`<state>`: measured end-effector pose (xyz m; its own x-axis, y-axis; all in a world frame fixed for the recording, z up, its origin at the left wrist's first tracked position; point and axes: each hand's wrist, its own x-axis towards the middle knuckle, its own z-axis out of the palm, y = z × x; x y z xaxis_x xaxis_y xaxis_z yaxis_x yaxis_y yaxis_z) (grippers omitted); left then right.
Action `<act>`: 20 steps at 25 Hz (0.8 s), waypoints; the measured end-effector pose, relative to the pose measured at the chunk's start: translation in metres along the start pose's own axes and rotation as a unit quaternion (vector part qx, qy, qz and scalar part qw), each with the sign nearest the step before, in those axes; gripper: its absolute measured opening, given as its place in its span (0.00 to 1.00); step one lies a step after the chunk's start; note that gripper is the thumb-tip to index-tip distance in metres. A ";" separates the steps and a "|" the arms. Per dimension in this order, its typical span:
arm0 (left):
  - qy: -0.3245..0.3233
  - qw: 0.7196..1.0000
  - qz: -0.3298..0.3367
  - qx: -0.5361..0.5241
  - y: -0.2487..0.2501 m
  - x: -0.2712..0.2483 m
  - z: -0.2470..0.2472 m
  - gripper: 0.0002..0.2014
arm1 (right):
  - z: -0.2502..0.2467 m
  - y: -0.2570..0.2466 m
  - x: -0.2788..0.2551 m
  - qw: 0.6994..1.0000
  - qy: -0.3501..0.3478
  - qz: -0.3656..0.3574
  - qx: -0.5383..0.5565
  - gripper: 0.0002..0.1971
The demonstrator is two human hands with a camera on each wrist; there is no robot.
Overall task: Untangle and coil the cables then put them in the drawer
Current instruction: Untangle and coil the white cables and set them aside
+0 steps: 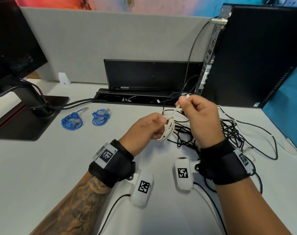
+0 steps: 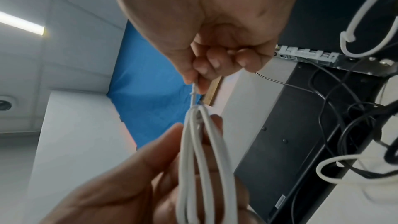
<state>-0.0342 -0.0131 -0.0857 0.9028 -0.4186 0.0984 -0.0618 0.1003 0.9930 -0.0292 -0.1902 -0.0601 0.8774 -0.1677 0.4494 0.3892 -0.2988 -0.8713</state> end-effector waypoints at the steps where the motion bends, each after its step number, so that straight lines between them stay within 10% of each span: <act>1: -0.006 1.000 0.006 0.004 0.000 0.000 0.001 0.13 | 0.001 0.001 -0.001 1.000 0.006 0.007 0.007 0.15; 6: 0.050 0.990 0.014 0.132 0.006 -0.003 -0.019 0.09 | 0.012 0.007 -0.006 0.985 -0.072 0.122 0.097 0.15; 11: 0.218 0.940 -0.039 0.260 0.034 0.023 -0.078 0.07 | -0.011 0.001 0.008 0.982 -0.148 0.113 -0.044 0.09; 15: 0.144 0.825 -0.190 0.512 0.039 0.076 -0.102 0.09 | -0.022 0.010 0.027 0.931 -0.216 0.080 -0.284 0.06; 18: 0.073 0.681 -0.263 0.679 0.030 0.080 -0.109 0.18 | -0.023 0.019 0.038 0.891 -0.264 0.102 -0.356 0.07; 20: 0.066 0.660 -0.266 0.700 0.029 0.077 -0.099 0.13 | -0.022 0.018 0.037 0.864 -0.294 0.089 -0.398 0.07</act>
<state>0.0750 0.0467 -0.0554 0.9788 0.0318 -0.2026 0.0285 -0.9994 -0.0193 0.0044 -0.2229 -0.0550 0.9854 0.1590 -0.0606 0.1221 -0.9087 -0.3992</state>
